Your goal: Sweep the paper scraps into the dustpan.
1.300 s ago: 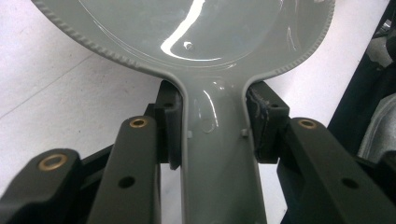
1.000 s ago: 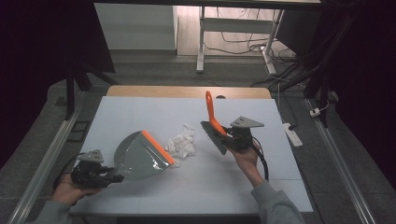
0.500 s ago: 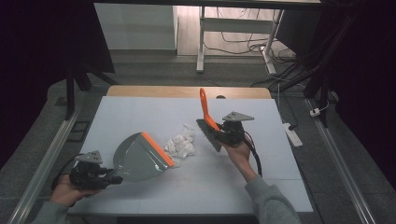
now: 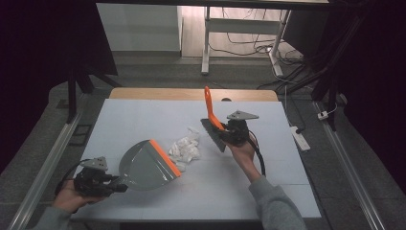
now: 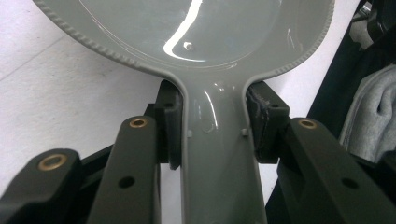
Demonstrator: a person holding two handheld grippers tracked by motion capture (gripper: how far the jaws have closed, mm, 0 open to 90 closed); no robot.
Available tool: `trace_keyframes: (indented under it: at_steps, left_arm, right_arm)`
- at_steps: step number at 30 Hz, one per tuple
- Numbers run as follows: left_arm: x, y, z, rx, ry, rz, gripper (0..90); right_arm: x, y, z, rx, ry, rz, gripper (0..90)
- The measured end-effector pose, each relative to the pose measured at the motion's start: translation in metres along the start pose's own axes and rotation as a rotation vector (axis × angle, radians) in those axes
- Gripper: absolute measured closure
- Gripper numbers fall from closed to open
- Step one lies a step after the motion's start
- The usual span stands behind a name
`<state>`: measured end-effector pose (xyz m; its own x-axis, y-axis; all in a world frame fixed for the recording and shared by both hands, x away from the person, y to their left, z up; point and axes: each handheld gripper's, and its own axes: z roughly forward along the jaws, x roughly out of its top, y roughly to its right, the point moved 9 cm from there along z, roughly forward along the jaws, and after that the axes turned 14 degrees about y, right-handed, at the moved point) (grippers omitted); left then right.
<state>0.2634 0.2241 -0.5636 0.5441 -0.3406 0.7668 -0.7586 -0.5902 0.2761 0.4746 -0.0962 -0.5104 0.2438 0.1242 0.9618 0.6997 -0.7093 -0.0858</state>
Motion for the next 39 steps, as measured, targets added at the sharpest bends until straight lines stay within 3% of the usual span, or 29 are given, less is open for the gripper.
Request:
trace_keyframes:
  at_steps: [7,16,26,31,39]
  left_arm:
    - [-0.004,-0.001,0.001,0.004,-0.026,0.001,61.4]
    - [-0.008,0.002,0.004,-0.021,-0.056,0.016,61.4]
    - [-0.012,0.0,0.004,-0.009,-0.088,0.019,61.3]
    - [-0.017,-0.005,0.0,-0.001,-0.089,-0.008,61.3]
    - [-0.022,-0.009,0.008,0.012,-0.113,-0.03,61.3]
  right_arm:
    - [0.003,-0.001,0.012,-0.002,-0.005,-0.011,70.2]
    - [0.004,-0.007,0.021,0.003,-0.011,-0.028,70.1]
    - [-0.003,-0.014,0.031,0.008,-0.043,-0.06,70.2]
    - [-0.004,-0.011,0.034,-0.003,-0.047,-0.062,70.2]
    - [-0.008,-0.005,0.045,-0.027,-0.069,-0.074,70.2]
